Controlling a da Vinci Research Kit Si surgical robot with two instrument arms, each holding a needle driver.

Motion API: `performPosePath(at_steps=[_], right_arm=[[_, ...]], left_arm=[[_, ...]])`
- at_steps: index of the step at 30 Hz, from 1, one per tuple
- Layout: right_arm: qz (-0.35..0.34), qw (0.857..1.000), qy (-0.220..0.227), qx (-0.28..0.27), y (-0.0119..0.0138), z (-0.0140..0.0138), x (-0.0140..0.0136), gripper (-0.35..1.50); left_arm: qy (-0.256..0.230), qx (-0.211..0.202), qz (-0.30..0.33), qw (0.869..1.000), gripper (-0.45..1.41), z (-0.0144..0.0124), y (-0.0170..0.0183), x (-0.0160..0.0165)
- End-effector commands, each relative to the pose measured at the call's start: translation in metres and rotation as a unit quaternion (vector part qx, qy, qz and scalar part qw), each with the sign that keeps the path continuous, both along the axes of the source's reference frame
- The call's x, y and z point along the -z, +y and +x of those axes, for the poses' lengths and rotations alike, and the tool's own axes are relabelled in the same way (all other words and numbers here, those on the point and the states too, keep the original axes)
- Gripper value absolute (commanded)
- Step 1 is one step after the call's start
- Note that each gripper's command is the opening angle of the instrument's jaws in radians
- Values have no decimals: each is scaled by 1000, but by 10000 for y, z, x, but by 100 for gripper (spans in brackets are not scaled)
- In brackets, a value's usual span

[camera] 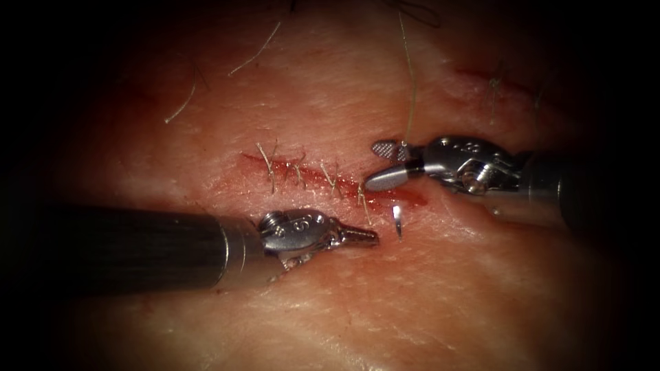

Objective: Wound Closure

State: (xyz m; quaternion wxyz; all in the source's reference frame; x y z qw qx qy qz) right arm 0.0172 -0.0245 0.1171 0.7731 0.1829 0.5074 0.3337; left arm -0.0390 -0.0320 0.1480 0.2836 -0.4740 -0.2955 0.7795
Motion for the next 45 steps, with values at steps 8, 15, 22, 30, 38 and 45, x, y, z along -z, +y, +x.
performPosePath(at_steps=[8,15,22,30,38,45], right_arm=[[-28,1000,2,10,10,1,17,116],[15,999,10,45,20,-11,6,-35],[108,993,-8,56,32,-14,-15,-35],[184,978,-32,98,11,-2,-30,-35],[251,958,-41,132,-20,2,-16,-35],[234,968,-3,96,-6,-13,4,126]], left_arm=[[-2,-2,1,1000,-6,-5,-6,-5],[0,-3,1,1000,-6,-5,-6,-5],[-2,-5,2,1000,-6,-7,-7,-5],[-2,-5,2,1000,-6,-9,-7,-6],[-1,-7,2,1000,-6,-9,-8,-7],[6,-12,4,1000,-8,-11,-10,-2]])
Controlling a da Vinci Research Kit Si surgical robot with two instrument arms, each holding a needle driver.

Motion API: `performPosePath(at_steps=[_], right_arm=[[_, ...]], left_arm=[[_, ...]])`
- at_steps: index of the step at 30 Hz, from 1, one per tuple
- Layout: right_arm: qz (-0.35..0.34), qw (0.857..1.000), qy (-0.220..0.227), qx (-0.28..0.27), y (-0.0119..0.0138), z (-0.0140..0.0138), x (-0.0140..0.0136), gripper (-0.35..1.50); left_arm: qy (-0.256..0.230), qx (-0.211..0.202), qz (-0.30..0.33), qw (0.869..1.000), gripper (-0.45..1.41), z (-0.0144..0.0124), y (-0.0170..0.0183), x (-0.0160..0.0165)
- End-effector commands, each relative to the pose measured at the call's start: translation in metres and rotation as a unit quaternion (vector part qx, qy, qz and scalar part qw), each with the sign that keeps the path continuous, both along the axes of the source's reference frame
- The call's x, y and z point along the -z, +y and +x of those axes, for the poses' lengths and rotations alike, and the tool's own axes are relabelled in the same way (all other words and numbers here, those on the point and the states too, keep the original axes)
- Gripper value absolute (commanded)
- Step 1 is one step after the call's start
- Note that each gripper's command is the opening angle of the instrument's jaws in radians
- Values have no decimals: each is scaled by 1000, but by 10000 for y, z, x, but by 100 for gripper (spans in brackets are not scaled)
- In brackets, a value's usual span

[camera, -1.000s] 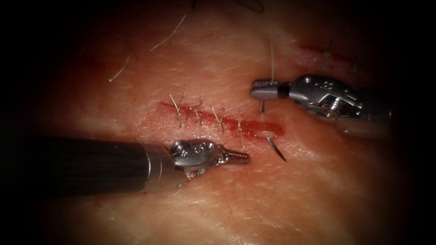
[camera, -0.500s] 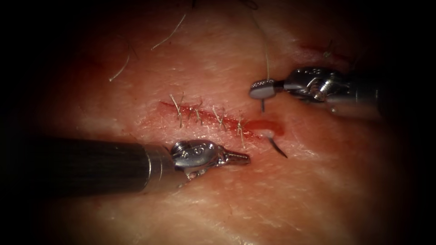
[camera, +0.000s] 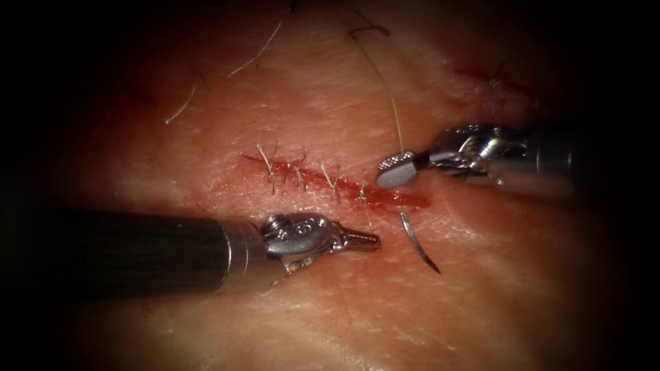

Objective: Wound Closure

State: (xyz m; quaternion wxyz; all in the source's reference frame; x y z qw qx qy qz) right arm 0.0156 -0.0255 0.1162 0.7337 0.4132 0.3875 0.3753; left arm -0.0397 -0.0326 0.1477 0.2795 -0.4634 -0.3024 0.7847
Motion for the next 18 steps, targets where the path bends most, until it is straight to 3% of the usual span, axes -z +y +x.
performPosePath(at_steps=[1,2,5,9,14,15,18], right_arm=[[-13,1000,2,2,3,3,-5,126],[-71,997,24,27,8,-7,-2,130],[-138,988,43,53,10,-32,-3,130],[-159,987,9,32,16,-64,-8,130],[-161,987,11,-8,17,-83,-10,130],[-161,987,11,-8,17,-83,-10,130],[-165,986,8,-21,8,-86,-11,130]], left_arm=[[-2,-1,-1,1000,-8,-5,-4,-4],[-2,-2,-3,1000,-8,-6,-7,-3],[-5,-7,-17,1000,-8,-7,-9,-1],[-13,-19,-47,999,-3,-11,-11,7],[-19,-41,-98,994,30,-21,-12,16],[-19,-41,-98,994,30,-21,-12,16],[-25,-63,-146,987,64,-32,-13,24]])
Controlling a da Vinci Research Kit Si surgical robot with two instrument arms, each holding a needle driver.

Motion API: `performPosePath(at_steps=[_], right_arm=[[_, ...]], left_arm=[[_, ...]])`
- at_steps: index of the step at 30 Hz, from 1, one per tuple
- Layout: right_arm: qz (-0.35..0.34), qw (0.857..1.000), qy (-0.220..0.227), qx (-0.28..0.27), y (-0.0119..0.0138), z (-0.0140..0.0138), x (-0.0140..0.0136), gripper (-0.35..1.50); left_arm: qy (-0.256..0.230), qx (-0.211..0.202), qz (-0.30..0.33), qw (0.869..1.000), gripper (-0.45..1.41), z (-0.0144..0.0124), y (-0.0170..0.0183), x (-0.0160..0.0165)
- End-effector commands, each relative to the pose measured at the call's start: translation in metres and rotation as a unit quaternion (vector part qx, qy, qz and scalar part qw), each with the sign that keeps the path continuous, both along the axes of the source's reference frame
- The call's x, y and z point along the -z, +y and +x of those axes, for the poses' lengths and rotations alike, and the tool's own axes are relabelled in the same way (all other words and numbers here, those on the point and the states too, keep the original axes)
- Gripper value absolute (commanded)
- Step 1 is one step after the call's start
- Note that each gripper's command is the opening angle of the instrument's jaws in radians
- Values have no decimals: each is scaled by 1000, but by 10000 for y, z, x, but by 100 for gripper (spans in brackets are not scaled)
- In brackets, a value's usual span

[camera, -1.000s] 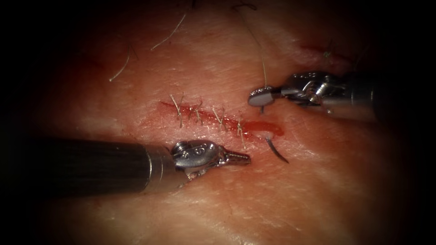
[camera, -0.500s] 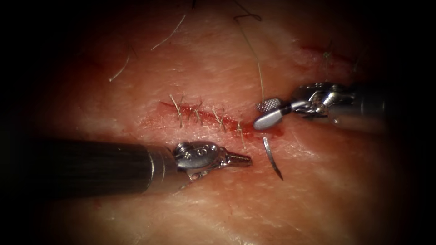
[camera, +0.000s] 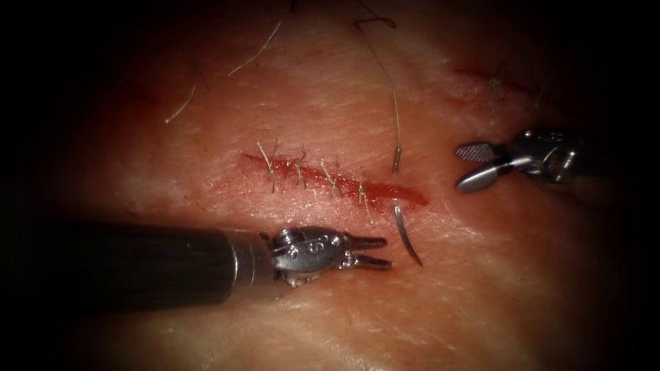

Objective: Wound Closure

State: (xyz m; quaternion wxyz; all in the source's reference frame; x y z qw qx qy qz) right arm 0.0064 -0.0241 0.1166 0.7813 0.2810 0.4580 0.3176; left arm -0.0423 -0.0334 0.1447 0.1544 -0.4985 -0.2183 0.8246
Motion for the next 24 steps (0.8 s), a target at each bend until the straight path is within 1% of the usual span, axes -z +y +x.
performPosePath(at_steps=[1,2,5,10,11,15,16,18,21,24], right_arm=[[-2,1000,2,-1,-12,6,-9,130],[-5,1000,2,-2,-18,7,-13,130],[-11,1000,3,0,-27,7,-21,130],[-14,1000,5,2,-34,8,-27,130],[-11,1000,6,3,-36,8,-30,130],[-8,1000,9,0,-39,8,-33,130],[-8,1000,9,0,-41,9,-34,130],[-6,1000,11,-1,-42,10,-35,130],[-6,1000,12,-2,-43,13,-36,130],[-4,1000,14,-5,-43,13,-37,130]], left_arm=[[-1,-10,-15,1000,74,-11,-5,-4],[-3,-16,-30,999,82,-16,-5,-1],[-6,-26,-49,998,84,-24,-5,3],[1,-29,-64,998,79,-27,-2,3],[1,-32,-75,997,77,-27,1,2],[15,-38,-90,995,74,-22,12,0],[24,-41,-100,994,72,-18,15,0],[27,-42,-109,993,66,-15,16,1],[29,-46,-120,991,64,-16,17,2],[29,-51,-130,990,57,-18,17,3]])
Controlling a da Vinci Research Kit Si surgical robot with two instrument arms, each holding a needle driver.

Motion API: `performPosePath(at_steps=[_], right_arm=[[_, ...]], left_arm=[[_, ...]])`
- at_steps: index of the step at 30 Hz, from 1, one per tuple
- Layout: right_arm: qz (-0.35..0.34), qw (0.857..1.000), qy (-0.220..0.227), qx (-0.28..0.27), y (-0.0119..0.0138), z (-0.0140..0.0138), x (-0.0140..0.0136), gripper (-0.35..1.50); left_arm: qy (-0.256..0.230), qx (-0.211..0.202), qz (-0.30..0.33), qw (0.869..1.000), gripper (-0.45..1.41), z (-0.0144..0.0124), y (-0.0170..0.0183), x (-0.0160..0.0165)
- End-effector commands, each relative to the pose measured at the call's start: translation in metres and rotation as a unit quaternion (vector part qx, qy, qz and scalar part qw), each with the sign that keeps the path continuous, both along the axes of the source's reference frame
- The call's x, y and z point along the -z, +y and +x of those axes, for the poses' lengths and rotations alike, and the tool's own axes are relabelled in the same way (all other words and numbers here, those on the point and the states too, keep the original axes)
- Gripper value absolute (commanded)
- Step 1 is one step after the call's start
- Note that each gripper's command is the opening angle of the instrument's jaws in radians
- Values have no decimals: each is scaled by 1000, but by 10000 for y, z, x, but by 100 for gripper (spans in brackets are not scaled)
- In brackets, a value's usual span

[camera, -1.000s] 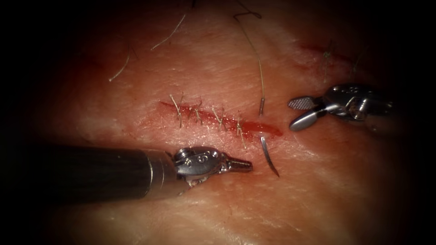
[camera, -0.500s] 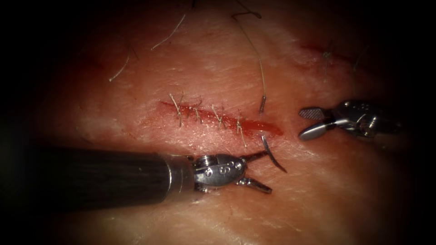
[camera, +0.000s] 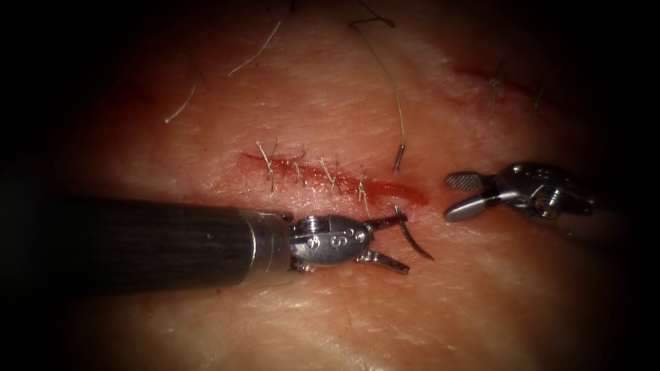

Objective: Wound Closure

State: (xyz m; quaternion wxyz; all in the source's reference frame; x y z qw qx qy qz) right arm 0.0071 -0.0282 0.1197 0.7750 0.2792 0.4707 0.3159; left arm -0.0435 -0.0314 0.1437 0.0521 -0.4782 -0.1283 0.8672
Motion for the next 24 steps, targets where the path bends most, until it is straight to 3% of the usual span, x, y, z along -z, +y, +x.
performPosePath(at_steps=[1,17,22,24], right_arm=[[0,1000,1,0,-3,7,-7,130],[1,1000,6,-6,-3,5,-9,130],[2,1000,12,-11,-1,5,-8,130],[0,1000,12,-15,-1,4,-8,130]], left_arm=[[0,-1,-1,1000,57,-7,-3,-6],[27,-37,-47,998,56,-28,-4,-41],[29,-35,-47,998,25,-29,2,-43],[32,-30,-50,998,-12,-27,3,-43]])
